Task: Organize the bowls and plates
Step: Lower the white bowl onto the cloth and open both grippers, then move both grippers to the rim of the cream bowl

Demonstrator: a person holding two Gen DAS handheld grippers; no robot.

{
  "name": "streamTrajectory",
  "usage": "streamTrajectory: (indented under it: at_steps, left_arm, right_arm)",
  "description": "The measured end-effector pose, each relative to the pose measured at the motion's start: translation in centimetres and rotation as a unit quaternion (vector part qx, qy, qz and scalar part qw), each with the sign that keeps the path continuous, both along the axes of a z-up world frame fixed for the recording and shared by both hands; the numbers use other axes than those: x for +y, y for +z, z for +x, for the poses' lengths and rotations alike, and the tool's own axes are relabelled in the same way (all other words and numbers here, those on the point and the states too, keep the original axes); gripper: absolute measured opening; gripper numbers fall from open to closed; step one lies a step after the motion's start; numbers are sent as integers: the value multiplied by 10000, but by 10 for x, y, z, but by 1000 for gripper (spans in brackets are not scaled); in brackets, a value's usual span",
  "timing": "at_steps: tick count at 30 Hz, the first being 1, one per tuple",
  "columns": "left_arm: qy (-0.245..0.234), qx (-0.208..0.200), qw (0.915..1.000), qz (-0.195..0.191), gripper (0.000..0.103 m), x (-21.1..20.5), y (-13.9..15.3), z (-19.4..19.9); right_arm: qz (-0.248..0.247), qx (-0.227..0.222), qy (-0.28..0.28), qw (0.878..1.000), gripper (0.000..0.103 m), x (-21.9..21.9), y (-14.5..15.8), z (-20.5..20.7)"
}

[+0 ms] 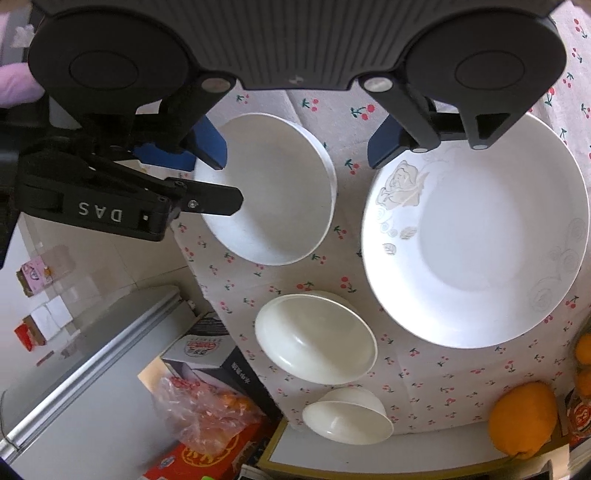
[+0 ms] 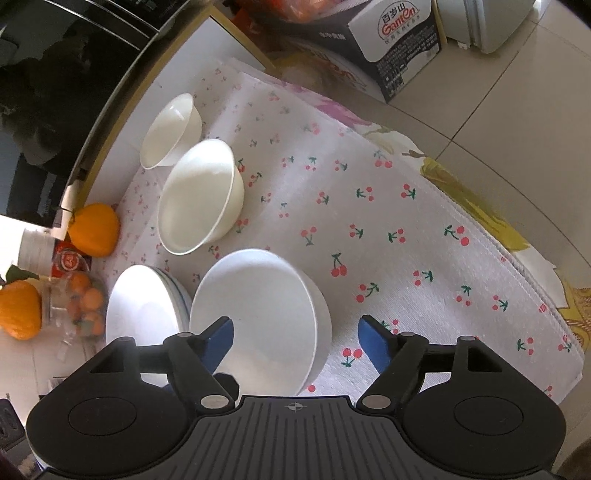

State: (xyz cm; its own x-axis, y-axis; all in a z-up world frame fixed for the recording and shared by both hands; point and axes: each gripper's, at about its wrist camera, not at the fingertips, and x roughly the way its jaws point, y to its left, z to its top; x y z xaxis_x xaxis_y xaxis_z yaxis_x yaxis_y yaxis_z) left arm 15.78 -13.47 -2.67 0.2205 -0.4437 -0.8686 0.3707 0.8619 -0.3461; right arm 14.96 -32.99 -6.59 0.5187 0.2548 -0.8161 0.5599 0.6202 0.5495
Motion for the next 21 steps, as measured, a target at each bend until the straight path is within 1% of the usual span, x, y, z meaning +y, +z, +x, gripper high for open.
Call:
streamTrajectory:
  at_steps: [6,8,13,15,21]
  left_arm:
    - [-42,116,9998,-138,87,3,10,2]
    - [-41,150,9997,-182,88,4,13,3]
    - [-73,144,9992,-352,91,9,25,6]
    - [-122,62,9992,-380,93,10,31,7]
    - [-115,-395,9984,-390,99,13,48,7]
  right_arm:
    - [41,-116,52,9999,78,-3,3,1]
    - [9,-172,65,9998,80,-3,5,1]
    - [-89,-312,76,9994,80,-5,10,2]
    - [-81,-374,88,9992,80,-6,12,3]
    - [-203,-630,74,9978,81,-11,20,5]
